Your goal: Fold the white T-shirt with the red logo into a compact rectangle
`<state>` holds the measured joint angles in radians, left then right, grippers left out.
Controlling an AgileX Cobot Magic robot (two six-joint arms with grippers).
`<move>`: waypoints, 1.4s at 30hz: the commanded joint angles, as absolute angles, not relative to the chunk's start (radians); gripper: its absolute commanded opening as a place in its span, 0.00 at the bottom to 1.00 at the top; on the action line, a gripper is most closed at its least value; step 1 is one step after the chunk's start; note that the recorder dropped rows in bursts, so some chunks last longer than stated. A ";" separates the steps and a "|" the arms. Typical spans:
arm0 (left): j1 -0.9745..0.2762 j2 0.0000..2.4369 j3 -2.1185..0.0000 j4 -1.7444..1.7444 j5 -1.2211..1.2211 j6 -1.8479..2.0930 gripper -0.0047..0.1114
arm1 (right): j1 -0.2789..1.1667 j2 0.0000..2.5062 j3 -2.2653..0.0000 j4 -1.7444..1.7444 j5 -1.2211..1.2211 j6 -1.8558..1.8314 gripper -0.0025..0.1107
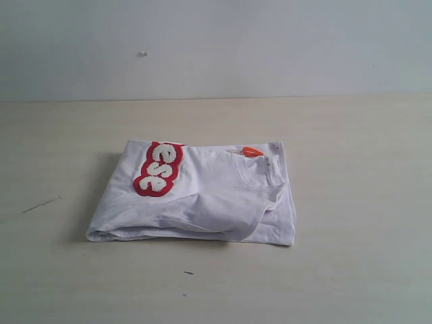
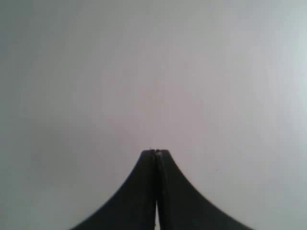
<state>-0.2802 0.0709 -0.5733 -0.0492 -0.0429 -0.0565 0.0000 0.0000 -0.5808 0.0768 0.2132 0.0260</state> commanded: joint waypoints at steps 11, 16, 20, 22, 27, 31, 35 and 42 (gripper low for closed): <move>-0.279 0.066 -0.571 -0.049 -0.038 -0.056 0.04 | -0.006 0.000 -0.586 0.069 0.210 0.029 0.02; -0.279 0.063 -0.570 -0.049 -0.038 -0.056 0.04 | -0.006 0.000 -0.586 0.069 0.210 0.029 0.02; -0.254 0.006 -0.569 -0.049 0.000 -0.056 0.04 | -0.006 0.000 -0.586 0.071 0.210 0.029 0.02; -0.220 0.000 -0.569 -0.049 0.019 -0.056 0.04 | -0.006 0.000 -0.586 0.071 0.210 0.029 0.02; -0.112 0.000 -0.569 -0.049 0.007 -0.056 0.04 | -0.006 0.000 -0.586 0.071 0.211 0.029 0.02; 0.001 0.000 -0.569 -0.049 0.007 -0.056 0.04 | -0.006 0.000 -0.586 0.071 0.211 0.029 0.02; 0.062 0.000 -0.569 -0.049 0.007 -0.056 0.04 | -0.006 0.000 -0.586 0.071 0.211 0.029 0.02; 0.077 0.000 -0.569 -0.049 0.007 -0.056 0.04 | -0.006 0.000 -0.586 0.071 0.211 0.029 0.02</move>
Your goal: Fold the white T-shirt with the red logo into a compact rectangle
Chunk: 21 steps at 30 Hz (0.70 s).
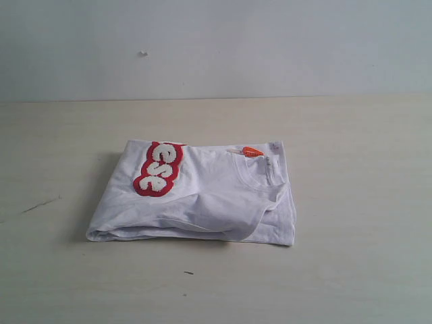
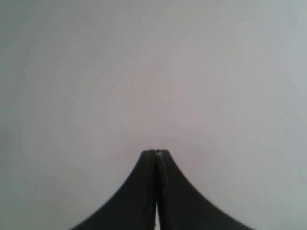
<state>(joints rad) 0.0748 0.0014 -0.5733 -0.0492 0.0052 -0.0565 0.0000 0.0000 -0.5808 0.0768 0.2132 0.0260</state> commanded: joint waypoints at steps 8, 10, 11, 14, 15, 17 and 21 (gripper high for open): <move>0.077 0.000 -0.569 -0.049 0.007 -0.056 0.04 | -0.006 0.000 -0.586 0.071 0.211 0.029 0.02; 0.077 0.000 -0.566 -0.049 0.007 -0.056 0.04 | -0.006 0.000 -0.586 0.071 0.211 0.029 0.02; 0.079 0.000 -0.561 -0.049 0.000 -0.056 0.04 | -0.006 0.000 -0.586 0.067 0.211 0.029 0.02; 0.079 0.000 -0.537 -0.049 0.000 -0.056 0.04 | -0.006 0.000 -0.586 0.069 0.211 0.029 0.02; 0.079 0.000 -0.526 -0.049 0.007 -0.056 0.04 | -0.006 0.000 -0.586 0.069 0.211 0.029 0.02; 0.079 0.000 -0.502 -0.049 0.007 -0.056 0.04 | -0.006 0.000 -0.586 0.069 0.211 0.029 0.02; 0.079 0.000 -0.464 -0.049 0.000 -0.056 0.04 | -0.006 0.000 -0.586 0.069 0.211 0.031 0.02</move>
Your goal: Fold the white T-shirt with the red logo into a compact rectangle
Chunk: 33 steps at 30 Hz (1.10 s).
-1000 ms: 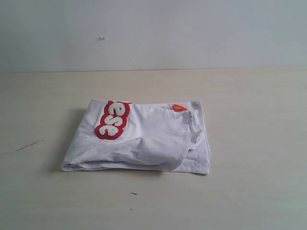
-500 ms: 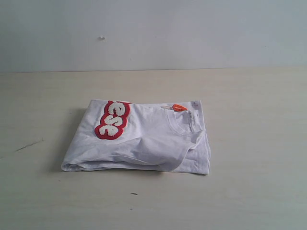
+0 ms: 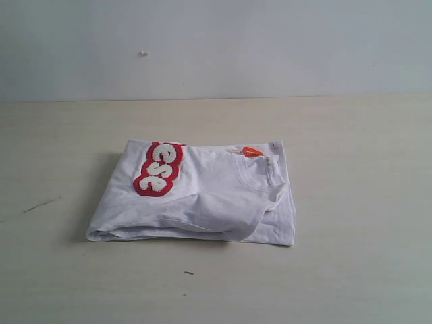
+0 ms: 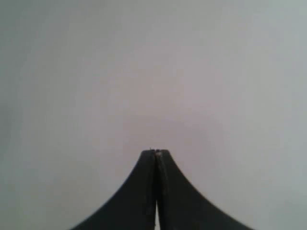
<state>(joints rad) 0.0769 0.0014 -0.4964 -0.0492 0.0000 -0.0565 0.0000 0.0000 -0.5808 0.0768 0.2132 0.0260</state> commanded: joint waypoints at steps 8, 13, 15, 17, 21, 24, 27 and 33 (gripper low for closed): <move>0.079 0.000 -0.332 -0.049 -0.016 -0.067 0.04 | -0.006 0.000 -0.586 0.069 0.211 0.029 0.02; 0.079 0.000 -0.237 -0.049 -0.061 -0.067 0.04 | -0.006 0.000 -0.586 0.069 0.211 0.029 0.02; 0.079 0.000 -0.198 -0.049 -0.061 -0.067 0.04 | -0.006 0.000 -0.586 0.072 0.211 0.029 0.02; 0.079 0.000 -0.159 -0.049 -0.068 -0.067 0.04 | -0.006 0.000 -0.586 0.072 0.211 0.029 0.02; 0.079 0.000 -0.062 -0.045 -0.112 -0.067 0.04 | -0.006 0.000 -0.586 0.072 0.211 0.029 0.02; 0.079 0.000 0.000 -0.032 -0.119 -0.067 0.04 | -0.006 0.000 -0.586 0.072 0.211 0.029 0.02; 0.079 0.000 0.000 -0.008 -0.046 -0.067 0.04 | -0.006 0.000 -0.586 0.072 0.211 0.029 0.02; 0.079 0.000 0.000 0.000 -0.034 -0.060 0.04 | -0.006 0.000 -0.586 0.072 0.211 0.029 0.02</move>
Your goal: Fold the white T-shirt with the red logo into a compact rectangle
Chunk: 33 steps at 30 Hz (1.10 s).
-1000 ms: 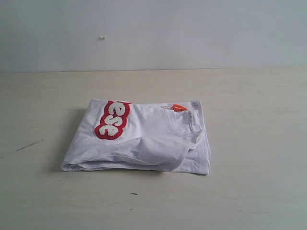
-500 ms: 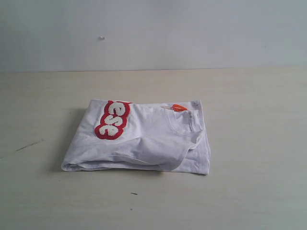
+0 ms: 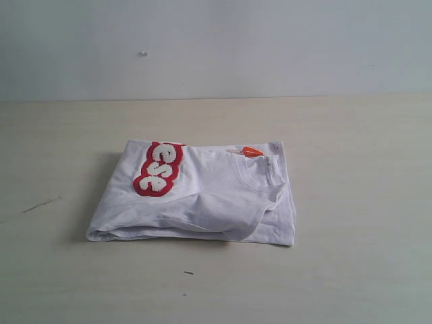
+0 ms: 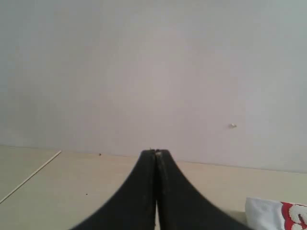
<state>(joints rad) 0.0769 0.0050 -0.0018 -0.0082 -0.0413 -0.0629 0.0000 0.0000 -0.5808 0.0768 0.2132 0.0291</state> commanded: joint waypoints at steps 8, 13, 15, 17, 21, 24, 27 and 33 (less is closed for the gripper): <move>0.079 0.000 0.000 0.020 0.052 -0.053 0.04 | -0.006 0.000 -0.586 0.072 0.211 0.029 0.02; 0.079 0.000 0.000 0.067 0.136 -0.053 0.04 | -0.006 0.000 -0.586 0.072 0.211 0.029 0.02; 0.079 0.000 0.000 0.071 0.157 -0.053 0.04 | -0.006 0.000 -0.586 0.072 0.211 0.029 0.02; 0.079 0.000 0.000 0.071 0.174 -0.053 0.04 | -0.006 0.000 -0.586 0.072 0.211 0.029 0.02; 0.079 0.000 0.000 0.074 0.242 -0.053 0.04 | -0.006 0.000 -0.586 0.072 0.211 0.029 0.02; 0.079 0.000 0.000 0.074 0.295 -0.049 0.04 | -0.006 0.000 -0.586 0.072 0.211 0.029 0.02; 0.079 0.000 0.000 0.069 0.331 -0.041 0.04 | -0.006 0.000 -0.586 0.072 0.211 0.029 0.02; 0.079 0.000 0.000 0.067 0.331 -0.041 0.04 | -0.006 0.000 -0.586 0.075 0.211 0.029 0.02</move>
<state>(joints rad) 0.0769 0.0050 0.0005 0.0673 0.3337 -0.0417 0.0000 0.0000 -0.5808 0.0768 0.2132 0.0291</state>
